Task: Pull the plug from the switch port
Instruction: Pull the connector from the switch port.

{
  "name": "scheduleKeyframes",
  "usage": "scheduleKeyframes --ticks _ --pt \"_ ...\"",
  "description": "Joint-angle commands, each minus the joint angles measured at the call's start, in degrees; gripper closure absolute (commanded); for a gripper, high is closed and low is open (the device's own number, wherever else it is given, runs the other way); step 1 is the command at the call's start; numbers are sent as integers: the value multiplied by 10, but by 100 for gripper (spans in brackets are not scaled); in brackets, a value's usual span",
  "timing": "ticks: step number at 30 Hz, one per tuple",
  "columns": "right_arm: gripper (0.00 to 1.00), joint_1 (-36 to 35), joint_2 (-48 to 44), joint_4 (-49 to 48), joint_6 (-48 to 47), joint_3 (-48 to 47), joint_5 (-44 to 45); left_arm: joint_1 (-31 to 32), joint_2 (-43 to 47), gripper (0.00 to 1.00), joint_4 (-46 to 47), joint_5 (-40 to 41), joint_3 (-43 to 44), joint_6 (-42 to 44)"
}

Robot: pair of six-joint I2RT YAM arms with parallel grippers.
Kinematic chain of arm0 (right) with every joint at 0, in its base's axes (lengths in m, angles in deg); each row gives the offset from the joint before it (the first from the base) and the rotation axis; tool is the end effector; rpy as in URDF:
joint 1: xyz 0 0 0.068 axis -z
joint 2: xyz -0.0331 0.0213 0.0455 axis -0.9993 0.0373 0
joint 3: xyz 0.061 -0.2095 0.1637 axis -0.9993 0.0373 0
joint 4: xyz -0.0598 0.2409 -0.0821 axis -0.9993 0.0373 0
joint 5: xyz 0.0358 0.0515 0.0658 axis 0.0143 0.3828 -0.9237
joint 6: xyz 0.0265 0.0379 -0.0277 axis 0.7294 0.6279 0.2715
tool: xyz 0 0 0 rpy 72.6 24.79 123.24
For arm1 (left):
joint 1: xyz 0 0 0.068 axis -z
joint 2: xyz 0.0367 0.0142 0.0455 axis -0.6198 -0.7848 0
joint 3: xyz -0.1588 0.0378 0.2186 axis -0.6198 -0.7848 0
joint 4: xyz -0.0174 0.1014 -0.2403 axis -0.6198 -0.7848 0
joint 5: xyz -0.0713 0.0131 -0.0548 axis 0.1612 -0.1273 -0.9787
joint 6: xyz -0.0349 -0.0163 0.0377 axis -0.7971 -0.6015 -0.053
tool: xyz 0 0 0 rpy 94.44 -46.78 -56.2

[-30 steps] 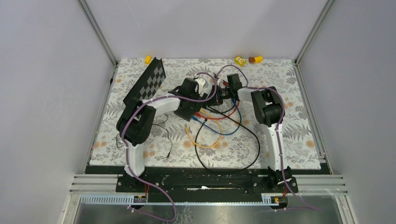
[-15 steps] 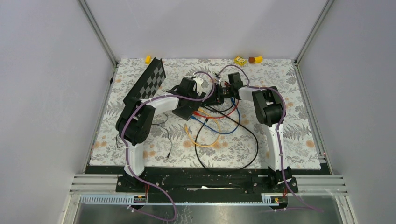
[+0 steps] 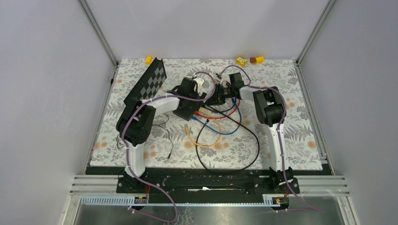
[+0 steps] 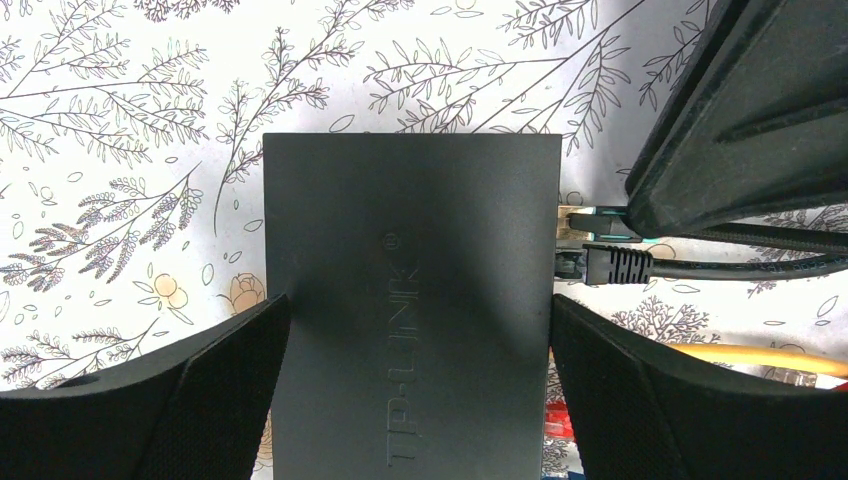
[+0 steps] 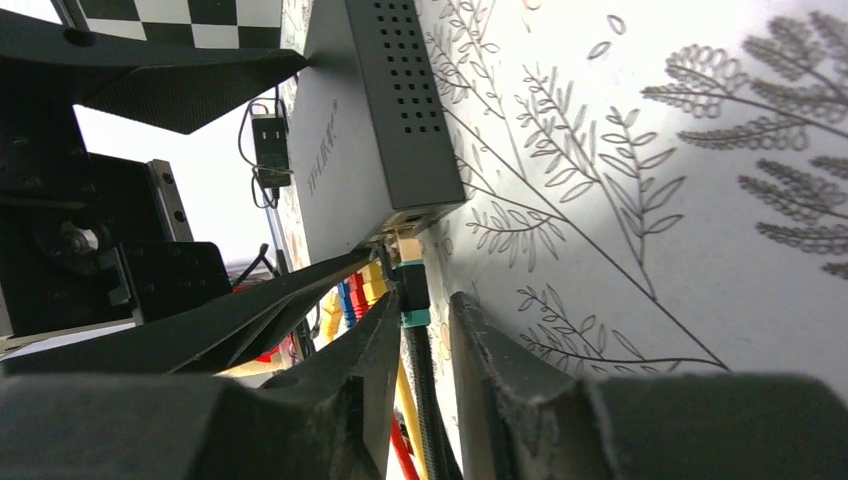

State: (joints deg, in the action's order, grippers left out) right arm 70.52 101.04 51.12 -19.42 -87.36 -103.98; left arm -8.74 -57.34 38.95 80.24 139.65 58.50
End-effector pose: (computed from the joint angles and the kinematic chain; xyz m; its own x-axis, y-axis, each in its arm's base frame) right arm 0.4691 0.1785 0.0873 -0.9262 -0.0331 -0.3756 -0.3616 0.3600 0.8600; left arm 0.3729 -0.2078 0.1683 -0.6038 0.4204 -0.6773 0.4796 0.8702 0.1126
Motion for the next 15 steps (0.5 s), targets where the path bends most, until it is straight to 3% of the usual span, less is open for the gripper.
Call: scheduleKeyframes --ticks 1,4,8,15 --pt "70 0 29 38 -16 -11 61 -16 -7 3 -45 16 -18 -13" --pt "72 0 29 60 -15 -15 66 -16 -6 3 -45 17 -20 -13" --pt "63 -1 32 72 -14 -26 71 -16 -6 3 -45 16 -20 -13" --pt "62 -16 57 80 -16 -62 43 -15 -1 3 -40 -15 -26 -13"
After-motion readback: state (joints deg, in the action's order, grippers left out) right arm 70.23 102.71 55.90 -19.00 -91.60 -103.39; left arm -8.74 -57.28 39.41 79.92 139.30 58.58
